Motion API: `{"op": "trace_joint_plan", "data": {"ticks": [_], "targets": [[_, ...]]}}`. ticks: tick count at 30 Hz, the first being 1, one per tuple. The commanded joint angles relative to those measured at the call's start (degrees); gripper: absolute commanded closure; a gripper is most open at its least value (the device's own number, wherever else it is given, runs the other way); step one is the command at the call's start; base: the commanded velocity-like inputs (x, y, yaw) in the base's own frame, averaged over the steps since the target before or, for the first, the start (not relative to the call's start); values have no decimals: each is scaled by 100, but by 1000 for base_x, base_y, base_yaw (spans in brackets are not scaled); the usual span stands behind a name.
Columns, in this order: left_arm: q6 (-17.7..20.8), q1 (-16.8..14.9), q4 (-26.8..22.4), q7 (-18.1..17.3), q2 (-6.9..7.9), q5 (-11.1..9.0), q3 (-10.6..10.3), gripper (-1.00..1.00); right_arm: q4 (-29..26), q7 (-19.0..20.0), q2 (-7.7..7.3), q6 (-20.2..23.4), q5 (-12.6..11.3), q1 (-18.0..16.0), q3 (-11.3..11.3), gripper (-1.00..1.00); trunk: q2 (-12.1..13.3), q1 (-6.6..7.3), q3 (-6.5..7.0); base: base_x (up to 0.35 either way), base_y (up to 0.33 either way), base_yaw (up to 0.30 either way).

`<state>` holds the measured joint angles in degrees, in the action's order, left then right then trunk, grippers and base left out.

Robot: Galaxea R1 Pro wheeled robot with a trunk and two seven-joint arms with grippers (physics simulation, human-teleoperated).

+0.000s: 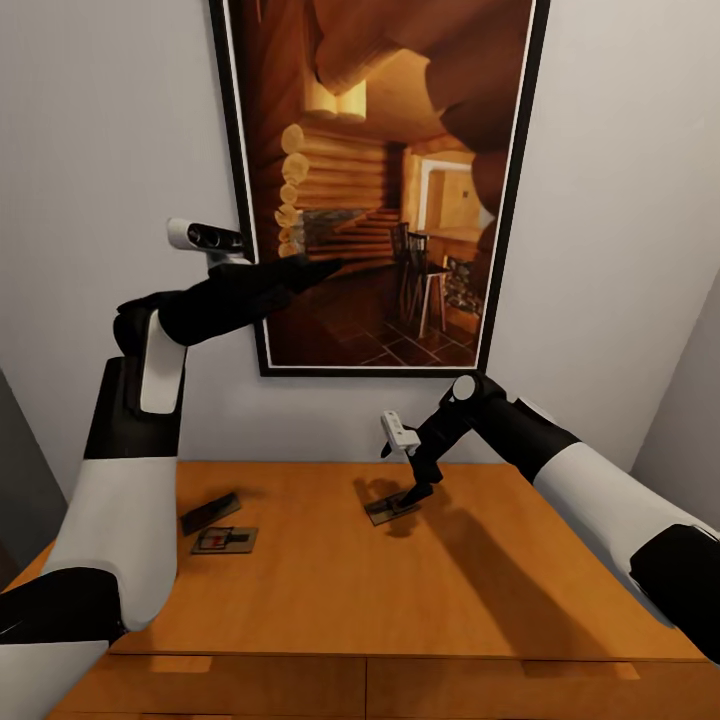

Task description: Take the four mousetraps from the cabinet in the bathroom and place them on the bathroom floor. Make sure all four end up on the same floor surface, and ensure that at least two of them are either under or directly next to the same bathroom sink.

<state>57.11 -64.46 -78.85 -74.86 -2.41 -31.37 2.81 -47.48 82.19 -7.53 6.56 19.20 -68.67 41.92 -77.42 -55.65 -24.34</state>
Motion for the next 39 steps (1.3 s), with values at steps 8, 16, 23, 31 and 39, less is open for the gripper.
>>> {"op": "trace_joint_plan", "data": {"ticks": [8, 16, 23, 31, 39], "targets": [[34, 0, -35, -65, 1, -1, 30, -100, 0, 15, -10, 49, 6, -6, 14, -100, -4, 0, -7, 0, 0, 0], [26, 3, -41, -86, -6, -1, 29, -100, 6, 23, -7, 27, 7, -6, 24, -100, -4, 0, -7, 0, 0, 0], [2, 4, -42, -90, -12, -1, 29, -100, 25, 24, -6, -11, 0, -6, 38, -100, -4, 0, -7, 113, -110, 0], [-6, 4, -42, -92, -8, -1, 34, -100, 19, 31, -3, -29, -18, -4, 46, -100, -4, 0, -7, 99, -97, 0], [-7, 4, -42, -91, -7, -1, 35, -100, -12, 48, -1, -64, -21, 12, 49, -100, -4, 0, -7, 14, -14, 0]]}}
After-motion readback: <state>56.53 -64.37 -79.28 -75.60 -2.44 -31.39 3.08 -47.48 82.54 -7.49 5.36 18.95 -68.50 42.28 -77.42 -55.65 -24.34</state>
